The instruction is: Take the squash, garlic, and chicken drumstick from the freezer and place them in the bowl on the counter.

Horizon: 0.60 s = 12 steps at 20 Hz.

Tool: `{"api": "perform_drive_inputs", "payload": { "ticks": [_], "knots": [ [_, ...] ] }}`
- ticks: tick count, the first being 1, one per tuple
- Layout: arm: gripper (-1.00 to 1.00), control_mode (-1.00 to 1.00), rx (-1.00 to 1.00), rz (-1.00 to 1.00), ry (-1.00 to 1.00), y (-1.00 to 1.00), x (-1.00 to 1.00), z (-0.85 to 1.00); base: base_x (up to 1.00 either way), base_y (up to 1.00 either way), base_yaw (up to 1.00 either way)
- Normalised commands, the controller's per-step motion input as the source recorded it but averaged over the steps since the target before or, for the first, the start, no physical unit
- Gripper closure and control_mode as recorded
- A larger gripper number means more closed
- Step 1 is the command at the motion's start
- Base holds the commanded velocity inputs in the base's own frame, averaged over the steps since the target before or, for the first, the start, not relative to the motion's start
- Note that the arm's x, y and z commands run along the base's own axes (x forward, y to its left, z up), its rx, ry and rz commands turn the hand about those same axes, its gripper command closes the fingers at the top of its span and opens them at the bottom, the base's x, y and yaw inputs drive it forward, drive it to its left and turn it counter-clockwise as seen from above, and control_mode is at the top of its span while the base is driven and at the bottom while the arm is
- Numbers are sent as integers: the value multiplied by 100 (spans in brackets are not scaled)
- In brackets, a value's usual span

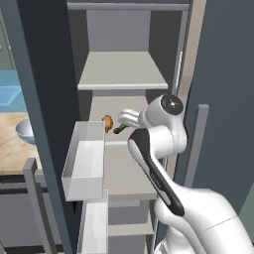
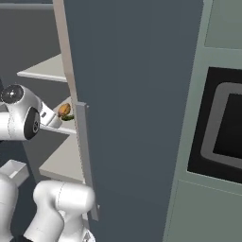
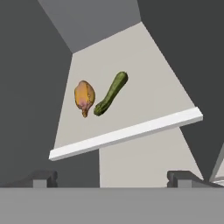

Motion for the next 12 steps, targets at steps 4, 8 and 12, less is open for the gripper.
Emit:
{"api": "perform_drive_inputs", "payload": {
  "ticks": [4, 8, 12],
  "knots": [
    [-100, -100, 3, 0, 1, 0, 23, -13, 0, 0, 0],
    [-100, -100, 0, 0, 3, 0, 33, -7, 0, 0, 0],
    [-100, -100, 0, 0, 3, 0, 34, -6, 0, 0, 0]
  ]
}}
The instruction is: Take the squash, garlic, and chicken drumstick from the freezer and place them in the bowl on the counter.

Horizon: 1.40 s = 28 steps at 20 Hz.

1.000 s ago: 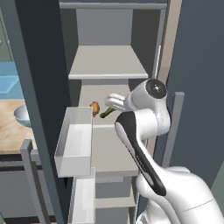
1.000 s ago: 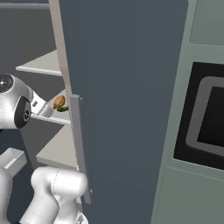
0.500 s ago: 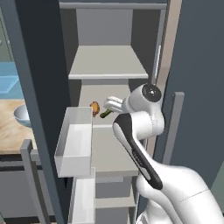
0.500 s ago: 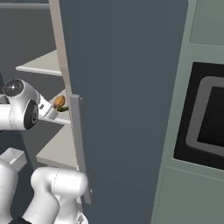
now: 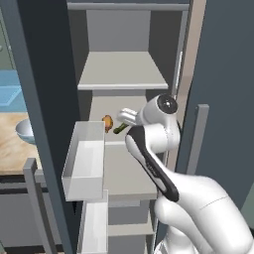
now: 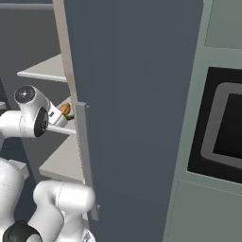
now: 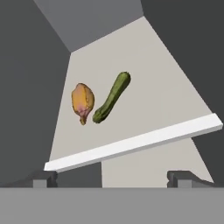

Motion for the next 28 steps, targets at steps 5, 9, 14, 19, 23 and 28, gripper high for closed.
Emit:
{"api": "perform_drive_inputs", "payload": {
  "ticks": [5, 9, 14, 19, 23, 28],
  "knots": [
    [-100, -100, 0, -3, 8, 0, 23, 0, 0, 0, 0],
    [-100, -100, 0, -1, 14, 0, 17, -9, 0, 0, 0],
    [-100, -100, 0, 0, 11, 0, 4, -31, 0, 0, 0],
    [-100, -100, 0, 0, 4, 0, 0, -32, 0, 0, 0],
    [-100, -100, 0, 0, 0, 0, 3, -13, 0, 0, 0],
    [-100, -100, 0, 0, 0, 0, 20, -2, 0, 0, 0]
  ]
}}
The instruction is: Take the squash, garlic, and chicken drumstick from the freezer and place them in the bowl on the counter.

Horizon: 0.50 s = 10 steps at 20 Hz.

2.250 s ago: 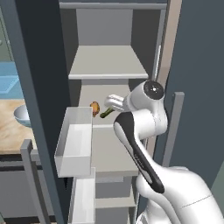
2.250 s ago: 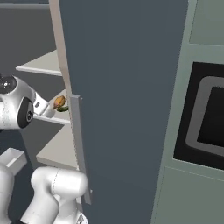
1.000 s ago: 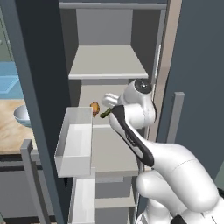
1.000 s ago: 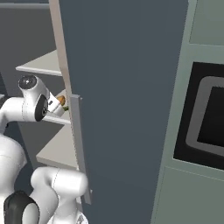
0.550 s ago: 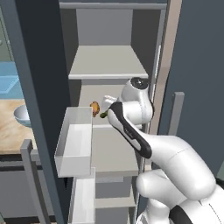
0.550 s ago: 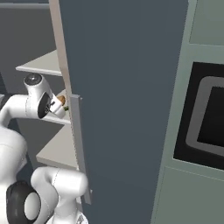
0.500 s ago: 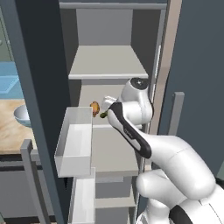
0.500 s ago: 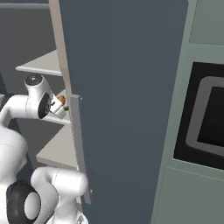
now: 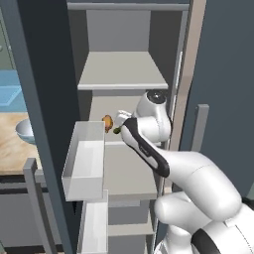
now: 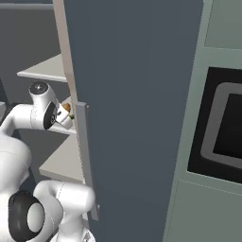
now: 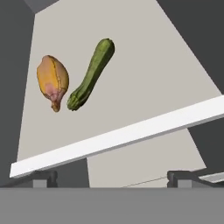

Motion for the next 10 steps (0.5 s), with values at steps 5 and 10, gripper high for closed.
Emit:
{"api": "perform_drive_inputs", "payload": {
  "ticks": [5, 10],
  "knots": [
    [-100, -100, 0, 0, 0, 0, 17, -6, 0, 0, 0],
    [-100, -100, 0, 0, 3, 1, 18, 0, 0, 0, 0]
  ]
}}
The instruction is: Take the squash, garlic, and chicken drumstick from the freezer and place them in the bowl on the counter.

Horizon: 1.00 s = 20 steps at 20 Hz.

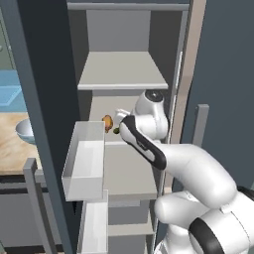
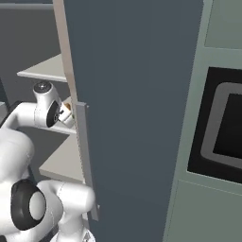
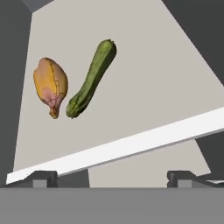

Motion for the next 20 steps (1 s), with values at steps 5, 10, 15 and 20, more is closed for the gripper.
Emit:
{"api": "perform_drive_inputs", "payload": {
  "ticks": [5, 10, 15, 20],
  "knots": [
    [-100, -100, 0, 0, 1, 3, 20, -1, 0, 0, 0],
    [-100, -100, 0, 0, 4, 9, 18, -16, 0, 0, 0],
    [-100, -100, 0, 0, 5, 5, 19, -27, 0, 0, 0],
    [-100, -100, 0, 0, 1, 7, 12, -2, 0, 0, 0]
  ]
}}
